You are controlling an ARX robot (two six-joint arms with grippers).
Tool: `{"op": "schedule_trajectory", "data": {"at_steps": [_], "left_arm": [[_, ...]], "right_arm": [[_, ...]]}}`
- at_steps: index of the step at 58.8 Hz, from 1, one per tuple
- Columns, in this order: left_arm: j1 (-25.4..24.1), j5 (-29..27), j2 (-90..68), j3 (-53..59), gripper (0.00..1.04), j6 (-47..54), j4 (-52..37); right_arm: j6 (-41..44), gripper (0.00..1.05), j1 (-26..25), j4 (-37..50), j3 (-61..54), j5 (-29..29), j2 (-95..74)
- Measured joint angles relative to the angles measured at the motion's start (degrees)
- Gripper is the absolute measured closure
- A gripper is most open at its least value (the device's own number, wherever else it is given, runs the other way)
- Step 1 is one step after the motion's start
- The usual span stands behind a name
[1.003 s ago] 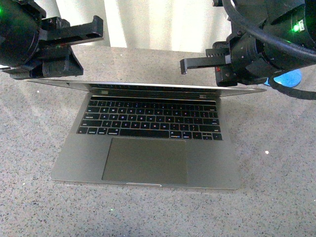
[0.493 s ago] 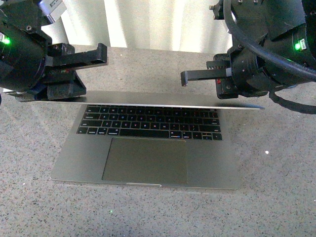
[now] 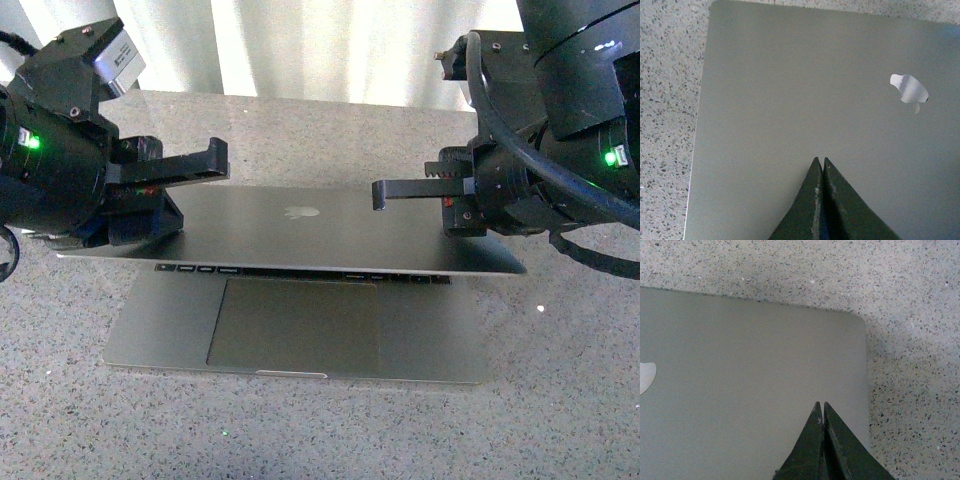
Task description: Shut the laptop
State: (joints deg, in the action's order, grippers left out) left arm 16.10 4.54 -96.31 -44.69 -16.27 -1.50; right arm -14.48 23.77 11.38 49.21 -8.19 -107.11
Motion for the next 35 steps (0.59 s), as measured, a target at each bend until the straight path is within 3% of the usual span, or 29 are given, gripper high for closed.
{"op": "schedule_trajectory", "data": {"at_steps": [35], "left_arm": [[0.7,0.2,-3.8,3.0,1.01,-2.4,-4.8]], "right_arm": [[-4.5,1.04,0.0,4.4,-4.0,1.4,-1.2]]}}
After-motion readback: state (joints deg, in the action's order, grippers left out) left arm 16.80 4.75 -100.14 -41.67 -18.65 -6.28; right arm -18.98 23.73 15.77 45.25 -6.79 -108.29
